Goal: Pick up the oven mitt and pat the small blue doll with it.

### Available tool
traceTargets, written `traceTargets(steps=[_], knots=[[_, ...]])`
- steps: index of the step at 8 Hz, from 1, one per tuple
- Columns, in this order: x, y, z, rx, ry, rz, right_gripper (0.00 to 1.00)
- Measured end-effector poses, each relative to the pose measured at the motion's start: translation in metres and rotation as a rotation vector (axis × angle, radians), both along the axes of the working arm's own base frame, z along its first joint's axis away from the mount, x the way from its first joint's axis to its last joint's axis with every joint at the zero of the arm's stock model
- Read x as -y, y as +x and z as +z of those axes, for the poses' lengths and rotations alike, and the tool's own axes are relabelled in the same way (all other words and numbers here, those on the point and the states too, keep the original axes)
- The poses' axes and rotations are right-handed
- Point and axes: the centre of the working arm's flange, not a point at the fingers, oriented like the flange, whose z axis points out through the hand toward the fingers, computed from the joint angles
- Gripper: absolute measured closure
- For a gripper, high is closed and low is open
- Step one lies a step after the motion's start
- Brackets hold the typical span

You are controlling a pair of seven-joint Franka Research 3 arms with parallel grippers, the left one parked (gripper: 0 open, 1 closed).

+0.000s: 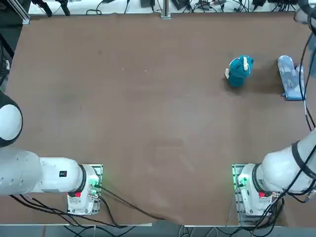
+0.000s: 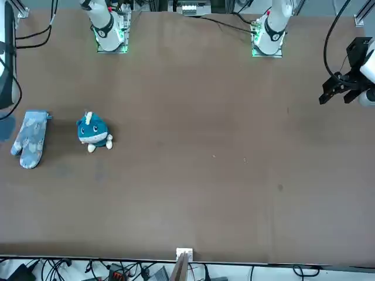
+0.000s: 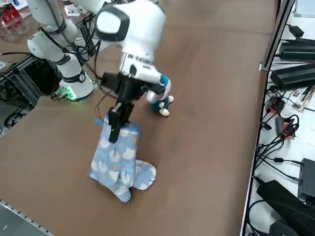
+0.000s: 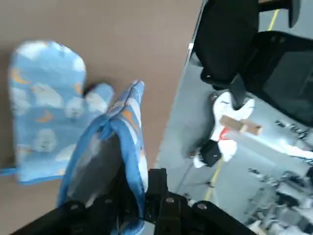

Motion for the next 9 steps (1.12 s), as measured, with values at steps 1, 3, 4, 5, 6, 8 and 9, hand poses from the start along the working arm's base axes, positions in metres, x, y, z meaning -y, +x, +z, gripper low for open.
traceTargets(steps=[1, 3, 4, 5, 6, 8, 9], knots=[[0.017, -0.014, -0.019, -0.02, -0.023, 0.041, 0.96], [0.035, -0.037, -0.054, -0.055, -0.026, 0.097, 0.96], [0.034, -0.045, -0.071, -0.072, -0.013, 0.11, 0.96], [0.029, -0.051, -0.085, -0.087, 0.002, 0.112, 0.96], [0.02, -0.054, -0.097, -0.1, 0.014, 0.117, 0.96], [-0.007, -0.053, -0.128, -0.119, 0.033, 0.122, 0.96], [-0.022, -0.054, -0.147, -0.129, 0.041, 0.116, 0.96]])
